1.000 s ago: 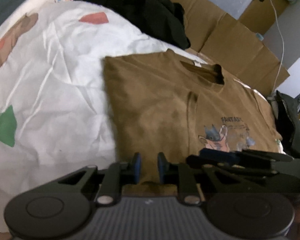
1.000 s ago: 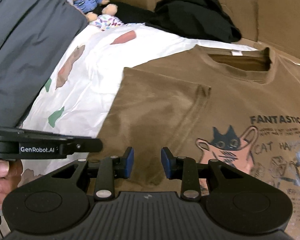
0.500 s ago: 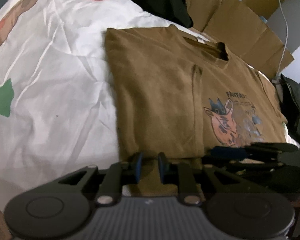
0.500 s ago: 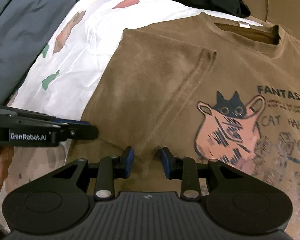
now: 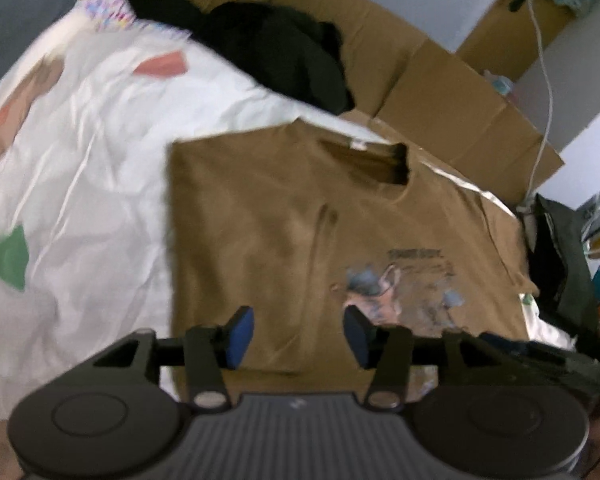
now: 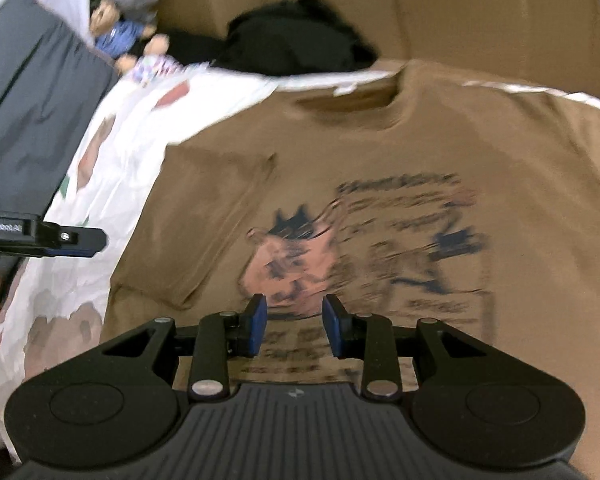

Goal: Fold clothes
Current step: 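Move both open grippers across the shirt toward its other side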

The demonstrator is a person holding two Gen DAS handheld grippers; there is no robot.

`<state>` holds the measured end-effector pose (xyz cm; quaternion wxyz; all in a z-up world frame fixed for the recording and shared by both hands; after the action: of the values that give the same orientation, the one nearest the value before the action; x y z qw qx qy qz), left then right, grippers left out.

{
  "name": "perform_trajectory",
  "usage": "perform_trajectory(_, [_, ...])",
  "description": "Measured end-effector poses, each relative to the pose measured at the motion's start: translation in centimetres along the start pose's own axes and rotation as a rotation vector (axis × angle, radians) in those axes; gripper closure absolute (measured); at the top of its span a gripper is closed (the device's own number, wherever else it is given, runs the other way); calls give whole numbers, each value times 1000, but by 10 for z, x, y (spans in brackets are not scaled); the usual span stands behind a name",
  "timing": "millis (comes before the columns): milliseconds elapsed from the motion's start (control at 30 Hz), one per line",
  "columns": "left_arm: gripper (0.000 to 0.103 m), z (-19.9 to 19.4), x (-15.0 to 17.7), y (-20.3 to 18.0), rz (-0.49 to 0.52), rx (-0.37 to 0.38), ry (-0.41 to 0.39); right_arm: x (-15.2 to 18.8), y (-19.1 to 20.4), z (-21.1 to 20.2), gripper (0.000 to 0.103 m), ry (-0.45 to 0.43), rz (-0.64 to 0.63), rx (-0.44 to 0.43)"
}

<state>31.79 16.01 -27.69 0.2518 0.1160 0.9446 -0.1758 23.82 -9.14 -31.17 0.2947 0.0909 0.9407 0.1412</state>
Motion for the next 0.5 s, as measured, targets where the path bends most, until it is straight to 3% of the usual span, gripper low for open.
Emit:
perform_trajectory(133, [35, -7, -31, -40, 83, -25, 1, -17, -36, -37, 53, -90, 20, 24])
perform_trajectory(300, [35, -10, -57, -84, 167, -95, -27, -33, -81, -71, 39, -176, 37, 41])
perform_trajectory(500, [35, -4, -83, -127, 159, -82, -36, -41, -123, -97, 31, -234, 72, 49])
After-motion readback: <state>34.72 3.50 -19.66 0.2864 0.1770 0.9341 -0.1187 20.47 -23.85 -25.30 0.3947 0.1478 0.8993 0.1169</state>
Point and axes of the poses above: each gripper's, at about its wrist camera, not at the fingertips, and z roughly the way its jaws point, y to its left, x to its underside, the point moved 3 cm from there along z, roughly the way its jaws point, and after that the axes turned 10 degrees about z, right-handed, at the moved point
